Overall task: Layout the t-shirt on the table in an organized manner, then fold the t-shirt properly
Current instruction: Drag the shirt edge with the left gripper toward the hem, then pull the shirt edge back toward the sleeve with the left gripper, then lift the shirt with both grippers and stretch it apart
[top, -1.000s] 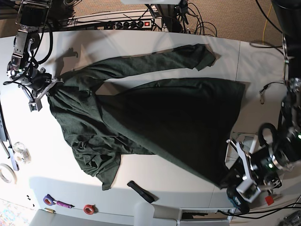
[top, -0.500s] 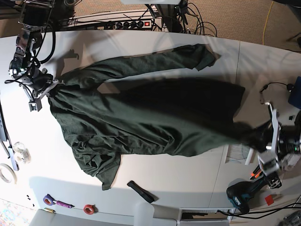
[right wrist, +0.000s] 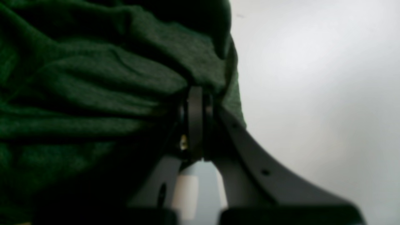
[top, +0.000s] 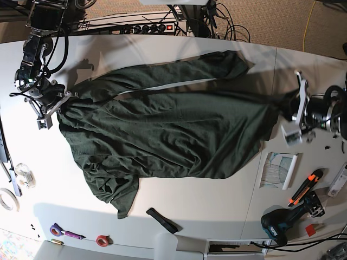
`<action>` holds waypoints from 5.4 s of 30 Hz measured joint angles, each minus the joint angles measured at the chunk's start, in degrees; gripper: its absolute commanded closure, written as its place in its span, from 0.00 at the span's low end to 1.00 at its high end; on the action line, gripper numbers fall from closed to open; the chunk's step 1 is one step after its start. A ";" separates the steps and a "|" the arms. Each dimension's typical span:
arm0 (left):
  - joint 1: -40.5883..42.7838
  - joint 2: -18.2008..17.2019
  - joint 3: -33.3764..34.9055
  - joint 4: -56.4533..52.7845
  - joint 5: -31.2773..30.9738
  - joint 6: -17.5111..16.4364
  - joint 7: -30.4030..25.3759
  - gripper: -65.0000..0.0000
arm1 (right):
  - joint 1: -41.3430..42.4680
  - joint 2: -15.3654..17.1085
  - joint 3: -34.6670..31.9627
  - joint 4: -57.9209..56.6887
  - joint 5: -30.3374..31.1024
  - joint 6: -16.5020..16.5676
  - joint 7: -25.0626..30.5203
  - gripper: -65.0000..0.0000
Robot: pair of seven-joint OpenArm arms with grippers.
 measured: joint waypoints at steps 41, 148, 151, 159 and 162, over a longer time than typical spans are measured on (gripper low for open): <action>-23.96 11.61 -0.11 -16.70 -0.42 1.25 -0.59 1.00 | -0.02 -0.31 -0.04 -0.02 -0.31 -0.04 1.25 1.00; 11.89 5.73 -28.85 -15.28 7.04 1.51 -6.58 0.48 | 0.09 -18.53 34.56 -3.54 29.79 4.61 -16.13 1.00; 17.40 7.19 -28.76 -15.30 3.80 1.46 -4.46 0.48 | -0.37 -17.73 34.25 -3.82 30.60 5.05 -17.05 1.00; 28.89 17.22 -28.85 -15.45 2.71 1.70 -4.48 0.48 | -0.98 -16.13 34.60 -4.17 31.89 5.64 -19.02 1.00; 30.01 21.51 -28.87 -15.47 5.60 3.74 -5.62 0.48 | -0.98 -16.11 34.60 -4.17 31.98 6.54 -20.02 1.00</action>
